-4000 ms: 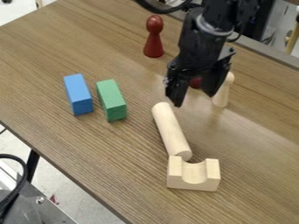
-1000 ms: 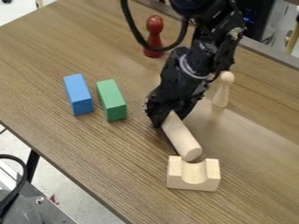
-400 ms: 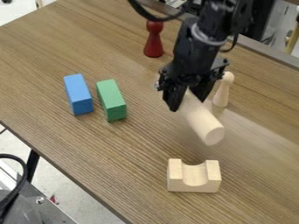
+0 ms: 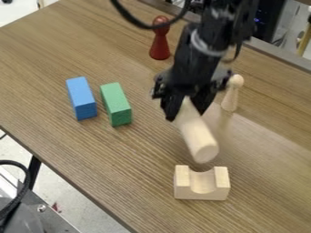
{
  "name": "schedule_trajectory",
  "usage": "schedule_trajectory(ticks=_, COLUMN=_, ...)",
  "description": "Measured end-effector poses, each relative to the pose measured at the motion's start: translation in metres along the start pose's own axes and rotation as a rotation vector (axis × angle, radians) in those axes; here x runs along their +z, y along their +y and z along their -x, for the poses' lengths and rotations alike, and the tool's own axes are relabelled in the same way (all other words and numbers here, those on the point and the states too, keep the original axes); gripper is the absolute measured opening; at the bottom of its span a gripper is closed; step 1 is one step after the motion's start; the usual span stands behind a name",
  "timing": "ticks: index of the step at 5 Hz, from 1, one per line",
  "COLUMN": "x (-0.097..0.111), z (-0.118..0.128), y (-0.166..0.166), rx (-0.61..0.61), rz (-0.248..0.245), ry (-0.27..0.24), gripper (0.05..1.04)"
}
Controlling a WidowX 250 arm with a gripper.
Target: Put the cylinder block on top of the arch
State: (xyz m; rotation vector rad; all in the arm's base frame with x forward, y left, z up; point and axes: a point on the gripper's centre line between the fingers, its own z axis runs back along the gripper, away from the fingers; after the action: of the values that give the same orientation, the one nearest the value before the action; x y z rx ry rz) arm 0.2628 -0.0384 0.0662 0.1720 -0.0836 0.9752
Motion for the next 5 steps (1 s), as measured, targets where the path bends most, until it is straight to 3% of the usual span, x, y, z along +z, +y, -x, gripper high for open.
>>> schedule_trajectory(ticks=1, x=-0.009, z=0.006, y=-0.001, rx=-0.043, rz=0.020, ry=-0.063, gripper=0.566)
schedule_trajectory(ticks=2, x=-0.023, z=0.013, y=-0.009, rx=-0.055, rz=0.020, ry=-0.086, gripper=0.566)
schedule_trajectory(ticks=3, x=-0.025, z=0.019, y=-0.015, rx=-0.067, rz=0.040, ry=-0.104, gripper=0.566)
schedule_trajectory(ticks=5, x=-0.024, z=0.033, y=-0.022, rx=-0.086, rz=0.032, ry=-0.096, gripper=0.566)
